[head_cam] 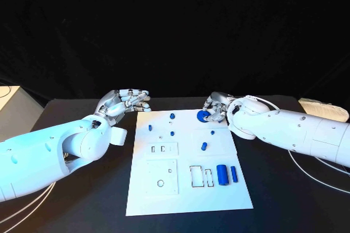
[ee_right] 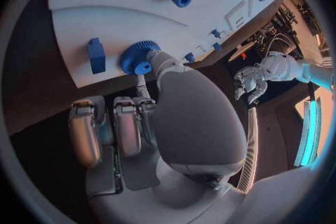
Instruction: Assemble the parts on the task board
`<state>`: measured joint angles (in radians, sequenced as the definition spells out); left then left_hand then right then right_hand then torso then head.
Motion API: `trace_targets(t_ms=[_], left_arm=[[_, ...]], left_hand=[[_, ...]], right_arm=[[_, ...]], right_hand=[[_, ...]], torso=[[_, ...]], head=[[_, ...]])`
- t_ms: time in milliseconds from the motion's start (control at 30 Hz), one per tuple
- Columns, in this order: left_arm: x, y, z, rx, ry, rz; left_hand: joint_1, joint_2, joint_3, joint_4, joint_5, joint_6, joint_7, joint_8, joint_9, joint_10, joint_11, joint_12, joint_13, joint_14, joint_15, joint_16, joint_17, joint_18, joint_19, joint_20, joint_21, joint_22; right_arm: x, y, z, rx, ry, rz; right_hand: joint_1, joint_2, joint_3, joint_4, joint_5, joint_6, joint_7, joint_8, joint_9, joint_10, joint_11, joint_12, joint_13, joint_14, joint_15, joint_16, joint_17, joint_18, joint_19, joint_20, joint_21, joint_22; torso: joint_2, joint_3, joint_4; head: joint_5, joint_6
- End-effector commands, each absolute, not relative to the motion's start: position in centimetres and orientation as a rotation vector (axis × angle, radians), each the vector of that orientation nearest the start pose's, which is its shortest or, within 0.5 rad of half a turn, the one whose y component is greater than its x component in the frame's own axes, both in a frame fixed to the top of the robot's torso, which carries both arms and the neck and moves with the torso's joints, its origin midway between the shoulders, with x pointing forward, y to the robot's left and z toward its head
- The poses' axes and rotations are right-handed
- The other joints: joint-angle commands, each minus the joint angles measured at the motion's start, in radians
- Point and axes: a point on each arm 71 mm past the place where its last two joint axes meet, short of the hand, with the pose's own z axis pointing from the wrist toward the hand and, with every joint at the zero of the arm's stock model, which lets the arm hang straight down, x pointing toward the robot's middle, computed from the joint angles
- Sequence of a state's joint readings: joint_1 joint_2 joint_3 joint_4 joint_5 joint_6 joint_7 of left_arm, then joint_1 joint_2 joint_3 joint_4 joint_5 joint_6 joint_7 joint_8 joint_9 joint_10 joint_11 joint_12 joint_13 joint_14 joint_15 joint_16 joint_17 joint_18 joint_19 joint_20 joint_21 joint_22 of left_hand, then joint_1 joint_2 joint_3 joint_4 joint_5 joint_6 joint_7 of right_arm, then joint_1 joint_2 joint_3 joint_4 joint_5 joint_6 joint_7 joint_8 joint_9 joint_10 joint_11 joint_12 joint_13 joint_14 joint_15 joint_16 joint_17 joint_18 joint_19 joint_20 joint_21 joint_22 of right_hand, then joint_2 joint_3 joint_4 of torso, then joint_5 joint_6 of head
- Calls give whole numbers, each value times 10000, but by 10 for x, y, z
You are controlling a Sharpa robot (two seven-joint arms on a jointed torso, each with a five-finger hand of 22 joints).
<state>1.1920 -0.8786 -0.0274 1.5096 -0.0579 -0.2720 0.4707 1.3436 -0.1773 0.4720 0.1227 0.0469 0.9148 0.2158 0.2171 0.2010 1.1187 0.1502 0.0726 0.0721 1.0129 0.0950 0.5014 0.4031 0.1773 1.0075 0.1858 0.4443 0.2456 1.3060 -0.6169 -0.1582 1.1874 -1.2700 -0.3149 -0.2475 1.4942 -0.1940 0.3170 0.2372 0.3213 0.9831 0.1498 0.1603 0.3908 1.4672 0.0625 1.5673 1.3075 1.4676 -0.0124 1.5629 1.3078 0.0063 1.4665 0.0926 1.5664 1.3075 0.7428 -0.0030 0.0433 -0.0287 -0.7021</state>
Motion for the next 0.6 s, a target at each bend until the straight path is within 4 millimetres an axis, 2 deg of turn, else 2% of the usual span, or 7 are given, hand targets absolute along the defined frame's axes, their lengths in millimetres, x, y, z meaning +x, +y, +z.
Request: trace_targets(t_ms=[33, 200, 367, 600], left_arm=[[491, 227, -170, -10024, 13551, -15994], [491, 227, -170, -10026, 13549, -15988], [491, 227, -170, -10025, 13551, -15992], [491, 226, -170, -10019, 13571, -16025]], left_hand=[[9, 73, 15, -50, 33, -60, 29, -49, 14, -38, 47, -34, 1, -56, 11, -3, 9, 4, -55, 21, 33, 8], [9, 73, 15, -50, 33, -60, 29, -49, 14, -38, 47, -34, 1, -56, 11, -3, 9, 4, -55, 21, 33, 8], [17, 83, 23, -55, 32, -64, 30, -51, 13, -44, 48, -37, -1, -57, 11, -1, 10, 4, -61, 21, 41, 14], [17, 83, 23, -55, 32, -64, 30, -51, 13, -44, 48, -37, -1, -57, 11, -1, 10, 4, -61, 21, 41, 14]], right_arm=[[550, -193, -191, 250, 16858, 4287], [544, -185, -185, -73, 15950, 4393], [534, -174, -177, -451, 15048, 4667], [518, -143, -173, -1144, 14696, 5380]], right_hand=[[-143, -81, 281, -35, 45, 538, -218, 304, 97, 1036, -124, 35, 2633, 1014, -111, 61, 2551, -63, 1043, -90, 44, 2633], [-311, -174, 453, -74, 19, 662, -282, 387, 130, 1036, -181, 35, 2633, 1017, -149, 64, 2564, -63, 1043, -128, 44, 2633], [-401, -217, 528, -96, -38, 720, -317, 431, 149, 1036, -213, 35, 2633, 1021, -171, 67, 2579, -63, 1043, -148, 44, 2633], [-459, -257, 559, -107, -77, 724, -326, 439, 152, 1036, -224, 35, 2633, 1021, -183, 67, 2580, -63, 1043, -160, 44, 2633]], torso=[[-1, -4, 2], [-10, 2, -5], [-5, -7, 12], [0, -19, 25]], head=[[-8, -12], [3, -13], [17, 4], [42, -24]])
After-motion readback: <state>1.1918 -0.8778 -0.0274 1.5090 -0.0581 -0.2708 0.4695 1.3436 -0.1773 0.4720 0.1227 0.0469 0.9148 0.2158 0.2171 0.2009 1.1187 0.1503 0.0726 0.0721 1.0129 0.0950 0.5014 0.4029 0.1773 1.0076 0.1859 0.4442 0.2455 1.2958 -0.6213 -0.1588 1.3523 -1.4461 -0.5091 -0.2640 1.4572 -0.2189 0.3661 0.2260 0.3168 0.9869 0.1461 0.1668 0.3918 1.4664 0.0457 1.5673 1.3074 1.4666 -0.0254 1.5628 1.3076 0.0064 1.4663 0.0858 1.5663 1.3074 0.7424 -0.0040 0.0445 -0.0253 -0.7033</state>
